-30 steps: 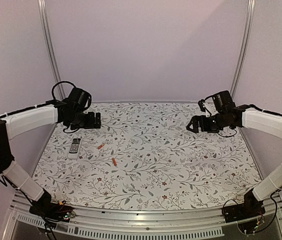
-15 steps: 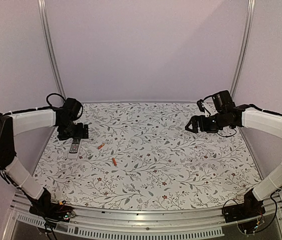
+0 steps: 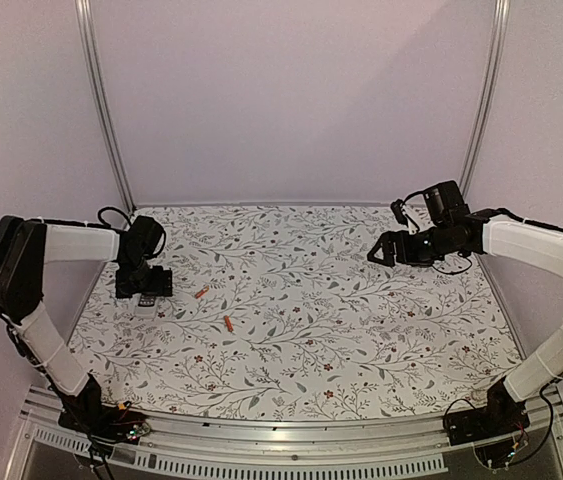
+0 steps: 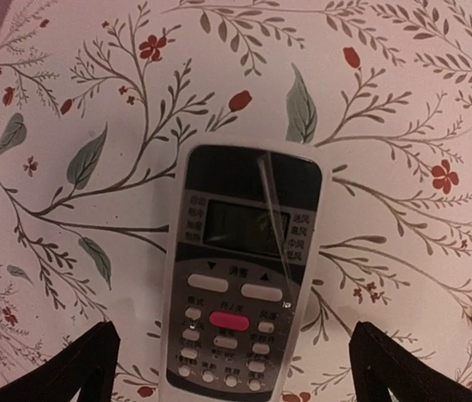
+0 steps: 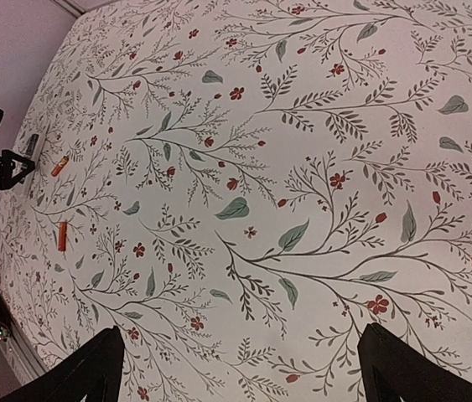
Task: Load the batteries into the remote control
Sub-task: Pick up the remote control from the center of the board.
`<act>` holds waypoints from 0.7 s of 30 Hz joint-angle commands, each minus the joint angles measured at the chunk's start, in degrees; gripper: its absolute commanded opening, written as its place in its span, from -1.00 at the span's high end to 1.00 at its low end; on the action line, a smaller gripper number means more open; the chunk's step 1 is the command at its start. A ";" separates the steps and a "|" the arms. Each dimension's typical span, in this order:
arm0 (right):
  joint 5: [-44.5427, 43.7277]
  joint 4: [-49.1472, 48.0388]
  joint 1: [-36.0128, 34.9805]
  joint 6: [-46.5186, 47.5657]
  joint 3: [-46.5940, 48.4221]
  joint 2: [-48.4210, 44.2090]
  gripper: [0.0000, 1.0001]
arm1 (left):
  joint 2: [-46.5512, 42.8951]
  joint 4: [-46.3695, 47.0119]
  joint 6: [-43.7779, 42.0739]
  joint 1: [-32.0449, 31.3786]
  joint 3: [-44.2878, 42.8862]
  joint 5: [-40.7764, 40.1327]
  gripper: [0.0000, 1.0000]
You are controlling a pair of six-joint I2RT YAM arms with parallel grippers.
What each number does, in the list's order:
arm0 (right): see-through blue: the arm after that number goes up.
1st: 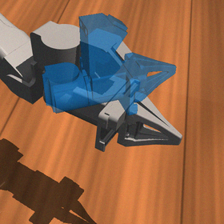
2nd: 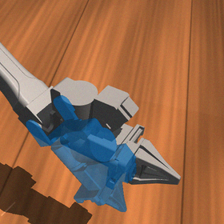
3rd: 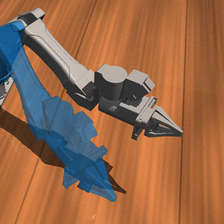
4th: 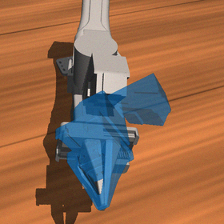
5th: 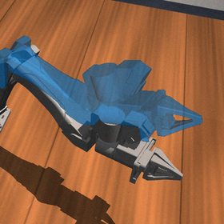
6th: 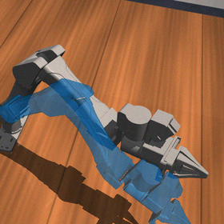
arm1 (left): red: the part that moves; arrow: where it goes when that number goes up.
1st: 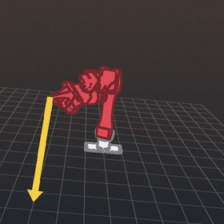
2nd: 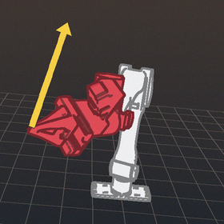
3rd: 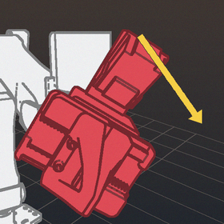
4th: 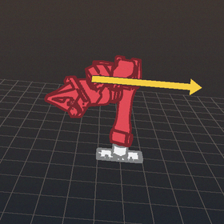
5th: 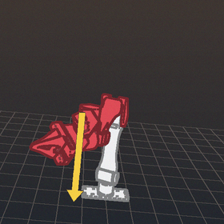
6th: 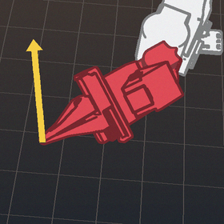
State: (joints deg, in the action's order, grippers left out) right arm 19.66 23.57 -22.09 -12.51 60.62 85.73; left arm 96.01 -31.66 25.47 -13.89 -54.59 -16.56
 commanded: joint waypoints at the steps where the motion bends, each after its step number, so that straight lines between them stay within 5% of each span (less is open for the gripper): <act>1: 1.24 0.16 -0.17 0.03 0.94 0.58 -0.98 | 1.80 1.88 0.00 1.07 0.34 -0.31 -0.93; 21: 1.35 1.21 -0.23 0.64 2.22 0.69 -0.97 | 2.50 -4.38 2.60 1.79 -1.56 4.57 -0.67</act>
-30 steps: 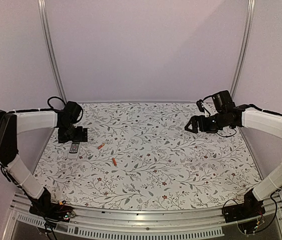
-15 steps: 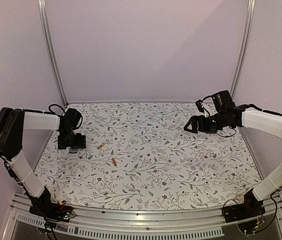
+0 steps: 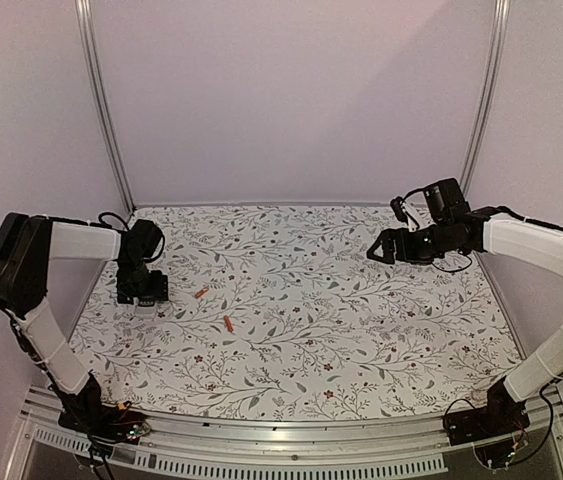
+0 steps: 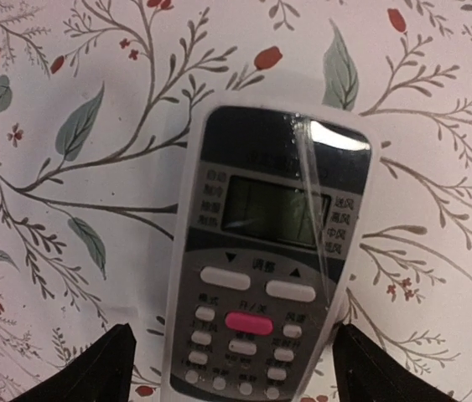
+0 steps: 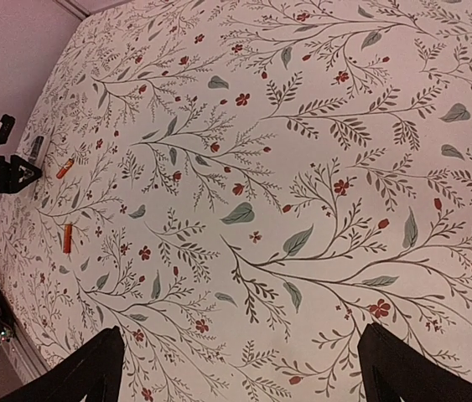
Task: Load the batteries into the remote control
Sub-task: Pick up the remote control from the center of the board.
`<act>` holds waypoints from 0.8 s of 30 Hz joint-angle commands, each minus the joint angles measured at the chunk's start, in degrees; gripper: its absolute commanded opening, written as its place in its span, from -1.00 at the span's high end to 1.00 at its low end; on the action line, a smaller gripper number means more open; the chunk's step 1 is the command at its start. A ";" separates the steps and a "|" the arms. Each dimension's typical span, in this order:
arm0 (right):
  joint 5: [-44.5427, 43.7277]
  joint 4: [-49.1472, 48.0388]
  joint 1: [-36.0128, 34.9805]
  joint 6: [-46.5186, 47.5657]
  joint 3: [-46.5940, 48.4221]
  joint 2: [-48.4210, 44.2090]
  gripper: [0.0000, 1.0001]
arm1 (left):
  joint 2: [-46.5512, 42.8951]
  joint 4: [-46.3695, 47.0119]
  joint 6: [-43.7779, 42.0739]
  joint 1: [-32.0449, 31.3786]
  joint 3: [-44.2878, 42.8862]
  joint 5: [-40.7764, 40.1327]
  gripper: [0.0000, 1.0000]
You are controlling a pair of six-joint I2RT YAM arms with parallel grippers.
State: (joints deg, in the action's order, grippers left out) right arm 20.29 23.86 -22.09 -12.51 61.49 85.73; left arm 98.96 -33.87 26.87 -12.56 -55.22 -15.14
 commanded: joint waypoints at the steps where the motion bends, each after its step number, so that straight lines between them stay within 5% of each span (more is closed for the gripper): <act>1: 0.71 0.93 -0.24 0.71 1.49 0.74 -0.97 | 0.15 -2.01 1.41 0.63 -0.98 4.50 -0.67; 4: 0.67 1.10 -0.19 0.77 1.62 0.84 -0.97 | 1.92 -1.73 1.81 0.91 -1.23 7.44 -0.65; 10: 0.68 1.17 -0.23 0.90 1.72 0.49 -0.98 | 1.28 -1.59 1.76 1.14 -0.84 11.09 -0.30; 24: 1.89 1.08 -0.15 0.57 1.62 0.48 -0.98 | 2.41 -4.44 3.02 -1.60 -2.48 4.80 -0.35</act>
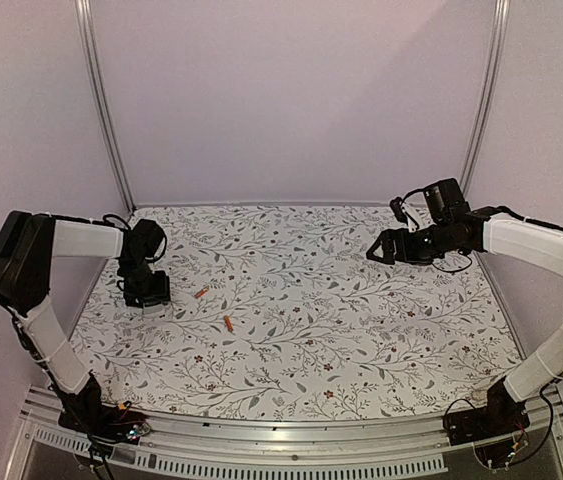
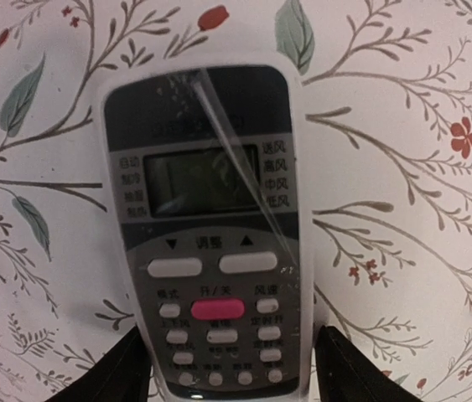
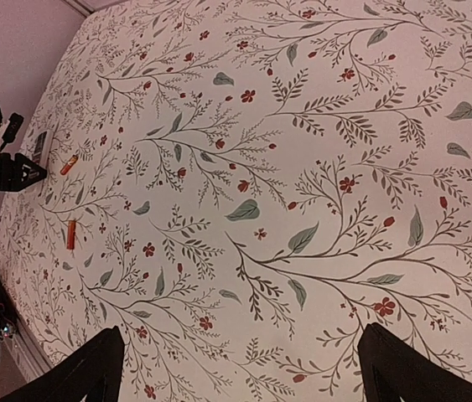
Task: Load the batteries into the remote control
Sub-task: Pick up the remote control from the center of the board.
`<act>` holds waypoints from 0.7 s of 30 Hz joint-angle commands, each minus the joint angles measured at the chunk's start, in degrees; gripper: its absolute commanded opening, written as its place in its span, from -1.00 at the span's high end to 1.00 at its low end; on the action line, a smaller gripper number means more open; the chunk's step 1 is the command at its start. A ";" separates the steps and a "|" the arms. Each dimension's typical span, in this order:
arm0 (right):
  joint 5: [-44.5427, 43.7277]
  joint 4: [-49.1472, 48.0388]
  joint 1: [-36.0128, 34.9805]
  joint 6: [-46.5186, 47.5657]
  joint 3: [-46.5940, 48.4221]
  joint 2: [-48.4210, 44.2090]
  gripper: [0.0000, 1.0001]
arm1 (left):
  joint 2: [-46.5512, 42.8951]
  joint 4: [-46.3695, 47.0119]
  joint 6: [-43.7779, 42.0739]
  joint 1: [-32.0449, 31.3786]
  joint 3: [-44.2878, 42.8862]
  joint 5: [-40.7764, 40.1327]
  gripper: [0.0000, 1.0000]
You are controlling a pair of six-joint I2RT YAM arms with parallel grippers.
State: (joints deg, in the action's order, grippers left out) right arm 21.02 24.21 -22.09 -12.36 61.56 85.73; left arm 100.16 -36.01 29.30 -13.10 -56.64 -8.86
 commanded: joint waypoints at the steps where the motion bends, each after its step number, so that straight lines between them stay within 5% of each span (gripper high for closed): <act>1: 1.28 0.68 -0.17 0.41 1.48 0.49 -0.97 | 1.00 -2.36 0.53 -1.39 -1.22 -1.45 -0.31; 8: 3.68 0.19 -0.23 1.31 0.95 -0.71 -0.98 | -4.60 -4.49 -1.00 -7.31 -5.74 -0.86 0.04; 14: 5.12 -2.09 -0.19 2.77 -1.19 -3.78 -0.98 | -8.26 -7.98 -6.06 -15.48 -14.71 4.90 0.08; 21: 10.47 -9.04 -0.28 -5.71 -3.64 -4.35 -0.97 | -5.91 0.04 -14.94 -31.59 -21.24 11.72 0.08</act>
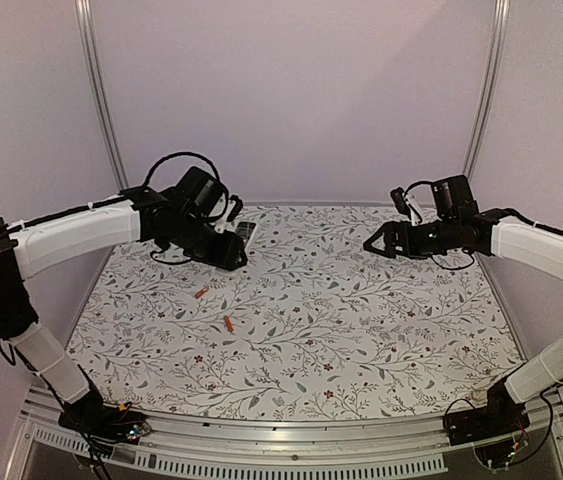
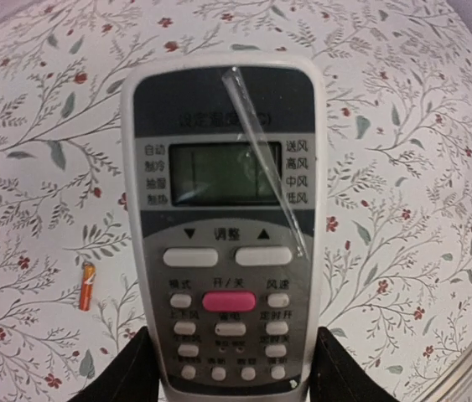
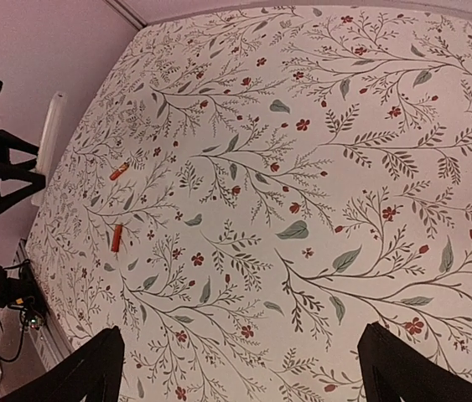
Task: Load the batteries into the remote control
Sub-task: Pick up the remote control from the center of the board, then pass from the left arm to the right
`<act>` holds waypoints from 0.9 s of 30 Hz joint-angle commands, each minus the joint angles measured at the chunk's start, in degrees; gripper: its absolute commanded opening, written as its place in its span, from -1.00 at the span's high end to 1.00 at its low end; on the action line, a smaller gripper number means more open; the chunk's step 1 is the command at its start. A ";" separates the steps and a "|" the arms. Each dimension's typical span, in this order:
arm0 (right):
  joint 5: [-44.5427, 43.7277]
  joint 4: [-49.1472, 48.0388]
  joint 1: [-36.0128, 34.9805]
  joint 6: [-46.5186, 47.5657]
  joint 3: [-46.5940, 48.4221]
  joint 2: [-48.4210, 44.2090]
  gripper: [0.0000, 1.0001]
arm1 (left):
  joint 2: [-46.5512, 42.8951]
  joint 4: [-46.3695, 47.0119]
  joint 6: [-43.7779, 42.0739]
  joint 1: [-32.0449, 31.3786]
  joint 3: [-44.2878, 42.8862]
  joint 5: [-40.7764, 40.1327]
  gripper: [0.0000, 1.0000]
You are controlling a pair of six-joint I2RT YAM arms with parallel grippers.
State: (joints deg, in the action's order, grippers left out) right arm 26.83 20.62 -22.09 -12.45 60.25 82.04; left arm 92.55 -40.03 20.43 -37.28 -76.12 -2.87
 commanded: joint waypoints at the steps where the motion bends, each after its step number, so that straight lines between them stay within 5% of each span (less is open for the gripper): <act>1: 6.37 -7.08 -0.35 -7.43 -3.01 -0.73 -0.97 | 2.86 5.05 -6.84 -9.68 -2.66 5.16 0.08; 7: 10.46 -13.90 -2.43 -20.59 -5.34 -0.83 -0.98 | 11.93 8.04 -10.03 -18.85 -11.17 3.06 0.07; 15: 12.42 -15.97 -4.16 -25.01 -8.17 -0.63 -0.95 | 20.45 8.55 -11.82 -22.93 -21.41 3.05 0.08; 27: 17.18 -24.14 -4.36 -33.10 -10.34 1.49 -0.42 | 23.37 9.91 -14.79 -25.56 -24.26 -0.17 0.08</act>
State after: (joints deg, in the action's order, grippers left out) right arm 41.12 1.89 -26.20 -40.99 51.18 82.15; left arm 114.78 -31.77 7.22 -61.76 -99.33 -1.69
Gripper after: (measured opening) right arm 0.751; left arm 0.553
